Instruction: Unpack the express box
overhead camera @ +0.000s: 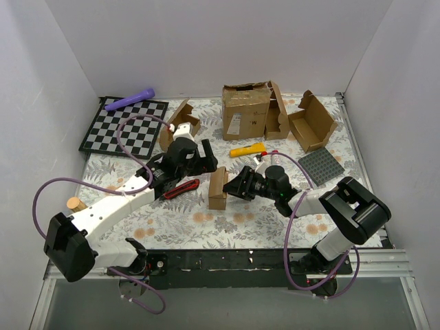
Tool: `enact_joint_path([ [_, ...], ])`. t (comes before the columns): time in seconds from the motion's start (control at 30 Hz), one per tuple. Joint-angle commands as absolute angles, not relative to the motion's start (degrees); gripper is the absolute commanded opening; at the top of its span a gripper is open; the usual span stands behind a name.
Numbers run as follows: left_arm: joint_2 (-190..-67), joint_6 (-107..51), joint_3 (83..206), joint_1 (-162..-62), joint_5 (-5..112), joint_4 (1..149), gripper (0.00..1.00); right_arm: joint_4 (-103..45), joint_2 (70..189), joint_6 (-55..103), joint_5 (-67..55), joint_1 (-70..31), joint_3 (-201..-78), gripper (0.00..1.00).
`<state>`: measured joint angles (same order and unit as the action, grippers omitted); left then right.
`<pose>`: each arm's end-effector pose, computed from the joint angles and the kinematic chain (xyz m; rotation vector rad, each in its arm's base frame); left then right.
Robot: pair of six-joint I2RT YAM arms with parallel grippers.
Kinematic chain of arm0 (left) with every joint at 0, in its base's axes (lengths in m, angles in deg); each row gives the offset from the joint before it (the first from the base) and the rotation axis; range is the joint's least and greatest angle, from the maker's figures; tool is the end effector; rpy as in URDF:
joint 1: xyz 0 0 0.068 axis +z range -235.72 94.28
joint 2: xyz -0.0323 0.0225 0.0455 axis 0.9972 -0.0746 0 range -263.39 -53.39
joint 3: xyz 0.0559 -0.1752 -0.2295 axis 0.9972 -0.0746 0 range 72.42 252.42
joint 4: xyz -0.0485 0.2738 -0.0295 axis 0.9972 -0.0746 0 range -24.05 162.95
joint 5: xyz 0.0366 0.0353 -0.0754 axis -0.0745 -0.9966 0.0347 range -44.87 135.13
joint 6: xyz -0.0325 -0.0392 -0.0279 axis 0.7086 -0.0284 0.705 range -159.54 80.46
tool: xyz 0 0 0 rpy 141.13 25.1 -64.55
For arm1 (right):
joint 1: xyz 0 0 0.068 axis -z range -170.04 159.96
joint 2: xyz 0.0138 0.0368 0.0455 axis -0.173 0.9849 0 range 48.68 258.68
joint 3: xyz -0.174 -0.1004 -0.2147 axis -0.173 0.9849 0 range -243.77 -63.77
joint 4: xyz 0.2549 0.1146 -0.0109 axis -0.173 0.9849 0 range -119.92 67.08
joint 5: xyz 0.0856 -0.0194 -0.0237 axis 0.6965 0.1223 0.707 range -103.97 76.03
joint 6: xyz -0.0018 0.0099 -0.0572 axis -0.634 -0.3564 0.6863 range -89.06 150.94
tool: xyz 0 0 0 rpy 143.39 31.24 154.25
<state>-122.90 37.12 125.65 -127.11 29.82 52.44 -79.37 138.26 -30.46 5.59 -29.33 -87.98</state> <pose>0.2188 -0.1781 0.2964 -0.8507 2.1609 -0.8346 0.2168 0.1953 0.1530 0.1358 2.1286 1.4614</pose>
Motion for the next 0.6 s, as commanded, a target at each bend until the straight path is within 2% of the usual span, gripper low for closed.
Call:
enact_joint_path([
  [0.0,-126.14,33.5,132.52,-127.56,34.75,45.9,0.86,-74.74,138.94,-27.24,3.09,-29.59,-88.11,0.69],
  [0.27,-133.01,32.0,138.51,-131.68,32.31,35.09,0.86,-74.92,139.56,-26.89,2.91,-29.59,-87.94,0.69],
  [0.57,-132.58,32.18,139.66,-134.5,29.93,33.84,0.89,-73.86,139.12,-26.1,2.47,-29.5,-88.11,0.69],
])
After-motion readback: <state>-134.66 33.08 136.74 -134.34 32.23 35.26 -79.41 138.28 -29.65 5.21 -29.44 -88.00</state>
